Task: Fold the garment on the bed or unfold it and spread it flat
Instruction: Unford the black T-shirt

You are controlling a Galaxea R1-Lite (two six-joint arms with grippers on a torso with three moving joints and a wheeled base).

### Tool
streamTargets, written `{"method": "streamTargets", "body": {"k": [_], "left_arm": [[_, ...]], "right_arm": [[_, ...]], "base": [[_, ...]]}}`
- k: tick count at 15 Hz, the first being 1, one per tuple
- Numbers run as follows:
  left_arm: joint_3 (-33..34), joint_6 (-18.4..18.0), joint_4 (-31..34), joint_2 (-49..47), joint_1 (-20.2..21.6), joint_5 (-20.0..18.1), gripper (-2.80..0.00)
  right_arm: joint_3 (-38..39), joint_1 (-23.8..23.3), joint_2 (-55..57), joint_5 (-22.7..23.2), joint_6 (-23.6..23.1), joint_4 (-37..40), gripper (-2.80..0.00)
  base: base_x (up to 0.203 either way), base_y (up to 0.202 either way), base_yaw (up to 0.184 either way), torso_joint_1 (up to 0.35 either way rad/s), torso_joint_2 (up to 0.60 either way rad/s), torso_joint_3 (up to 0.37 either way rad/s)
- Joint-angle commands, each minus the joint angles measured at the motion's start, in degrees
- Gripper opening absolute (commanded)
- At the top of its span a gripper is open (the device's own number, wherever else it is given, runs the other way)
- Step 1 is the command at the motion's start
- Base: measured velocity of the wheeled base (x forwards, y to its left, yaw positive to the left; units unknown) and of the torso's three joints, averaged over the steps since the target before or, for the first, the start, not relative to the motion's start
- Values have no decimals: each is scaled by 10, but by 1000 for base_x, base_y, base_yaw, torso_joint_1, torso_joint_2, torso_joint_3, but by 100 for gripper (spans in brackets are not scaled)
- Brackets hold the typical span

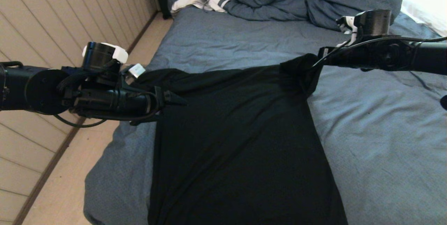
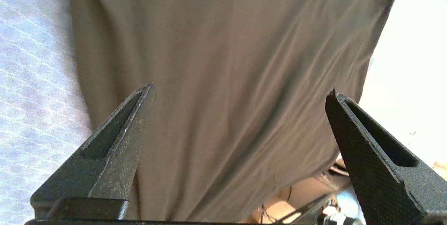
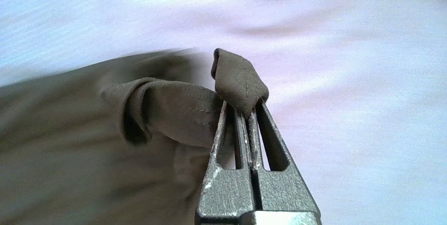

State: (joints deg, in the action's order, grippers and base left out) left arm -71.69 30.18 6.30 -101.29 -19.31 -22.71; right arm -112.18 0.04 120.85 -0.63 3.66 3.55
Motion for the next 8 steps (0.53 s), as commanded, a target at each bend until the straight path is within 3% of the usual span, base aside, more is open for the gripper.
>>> {"method": "streamTargets", "body": {"k": [1,5,8], "left_arm": [[1,2,0,0,-1,-1,0],[3,4,-5,-2,-1,1,0],[6,4,-14,-3,-1,2,0]], "right_arm": [[2,-33,-11,1,0,1,-280],[5,-108,10,5,-4,-3,-280],[9,-130,19,6,-3,-3,-280]], "base": [[0,0,0,0,0,0],[0,0,0,0,0,0],[0,0,0,0,0,0]]}}
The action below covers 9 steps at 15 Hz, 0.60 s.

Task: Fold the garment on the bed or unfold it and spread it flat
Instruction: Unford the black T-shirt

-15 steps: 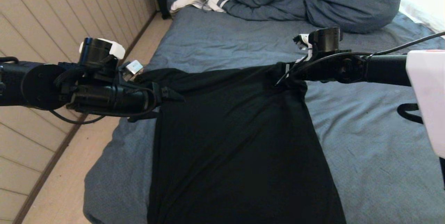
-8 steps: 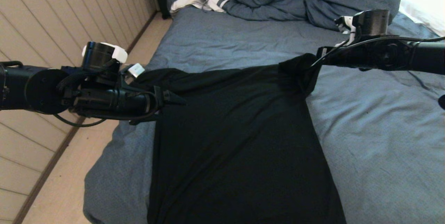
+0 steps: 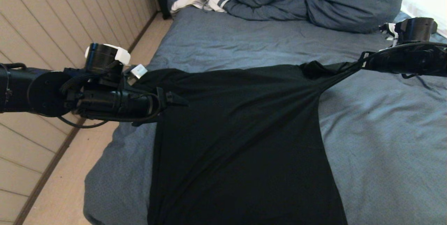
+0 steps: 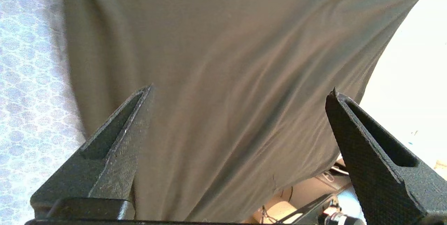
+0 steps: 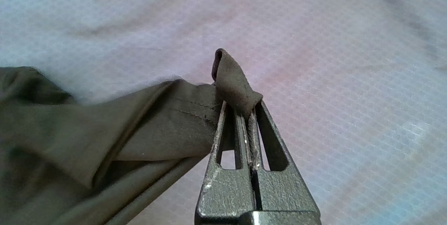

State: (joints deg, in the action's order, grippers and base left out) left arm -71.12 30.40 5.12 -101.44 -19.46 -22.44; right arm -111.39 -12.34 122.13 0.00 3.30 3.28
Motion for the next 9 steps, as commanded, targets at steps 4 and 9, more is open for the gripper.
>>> {"method": "streamTargets", "body": {"k": [4,9], "left_arm": [[1,2,-5,-4,1,0,0],[1,2,-5,-8,1,0,0]], "right_arm": [[13,-30,52,0,7,0,-280],[31,-30,60,-1,9,0,-280]], "base": [[0,0,0,0,0,0],[0,0,0,0,0,0]]}}
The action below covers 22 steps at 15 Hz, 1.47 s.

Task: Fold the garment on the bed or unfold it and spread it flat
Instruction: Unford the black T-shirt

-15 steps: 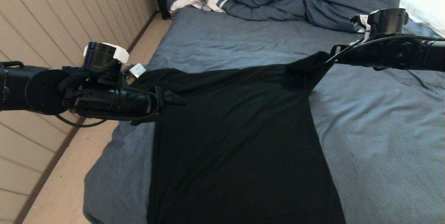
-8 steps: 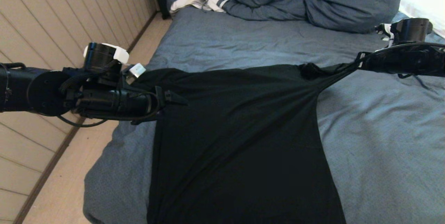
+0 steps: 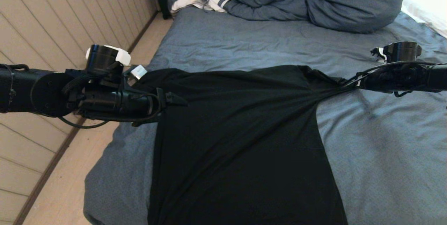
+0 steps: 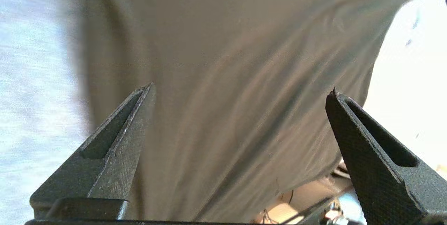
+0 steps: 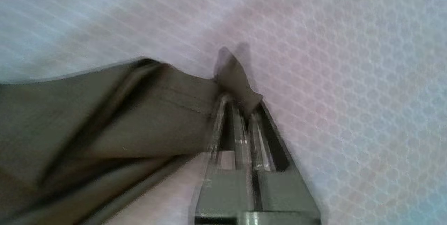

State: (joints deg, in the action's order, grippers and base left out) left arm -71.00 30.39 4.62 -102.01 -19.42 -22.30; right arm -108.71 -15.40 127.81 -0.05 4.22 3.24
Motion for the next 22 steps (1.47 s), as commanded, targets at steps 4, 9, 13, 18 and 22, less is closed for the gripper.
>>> {"method": "streamTargets", "body": {"k": [4,9,13,18,22], "left_arm": [[0,2,0,-2,1,-1,0],[0,2,0,-2,1,-1,0],[0,2,0,-6,1,-2,0],[-2,2,0,-21,1,-2,0],[-4,2,0,-26,1,-2,0]], "right_arm": [[12,0,-19,1,1,0,0],[9,36,-79,11,9,1,0],[16,89,-61,12,9,1,0],[-2,112,4,12,10,-2,0],[-33,114,28,9,10,-5,-280]], "base": [[0,0,0,0,0,0],[0,0,0,0,0,0],[0,0,0,0,0,0],[0,0,0,0,0,0],[0,0,0,0,0,0]]}}
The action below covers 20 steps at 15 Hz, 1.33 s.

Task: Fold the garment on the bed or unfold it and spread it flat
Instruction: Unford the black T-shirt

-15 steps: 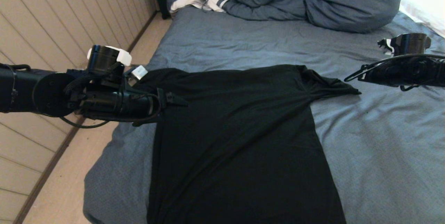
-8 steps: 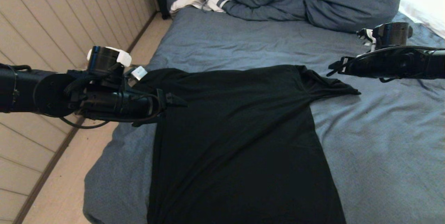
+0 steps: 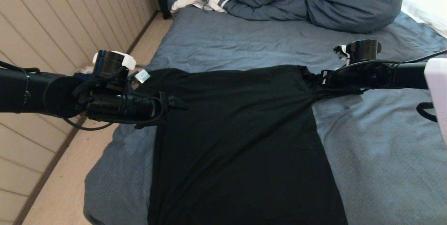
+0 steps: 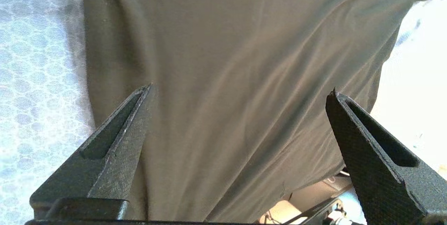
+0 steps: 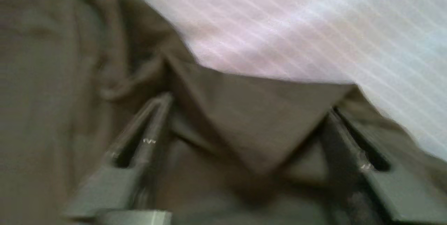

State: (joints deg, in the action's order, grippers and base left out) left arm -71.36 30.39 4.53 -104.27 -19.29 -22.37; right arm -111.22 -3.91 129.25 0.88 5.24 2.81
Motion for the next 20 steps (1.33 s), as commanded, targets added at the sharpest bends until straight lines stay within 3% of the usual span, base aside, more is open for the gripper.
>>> {"method": "streamTargets", "body": {"k": [1,10,16,20], "left_arm": [[0,2,0,-4,-1,-1,0],[1,3,0,-9,-2,-1,0],[2,17,-18,-20,-2,0,0],[3,19,-22,-22,-2,0,0]], "right_arm": [[-8,0,13,-1,0,-9,-280],[-8,-6,8,-38,-3,-88,-280],[-10,-10,15,-116,-18,-171,-280],[-10,-30,21,-115,-24,-171,-280]], "base": [[0,0,0,0,0,0],[0,0,0,0,0,0],[0,0,0,0,0,0],[0,0,0,0,0,0]]}}
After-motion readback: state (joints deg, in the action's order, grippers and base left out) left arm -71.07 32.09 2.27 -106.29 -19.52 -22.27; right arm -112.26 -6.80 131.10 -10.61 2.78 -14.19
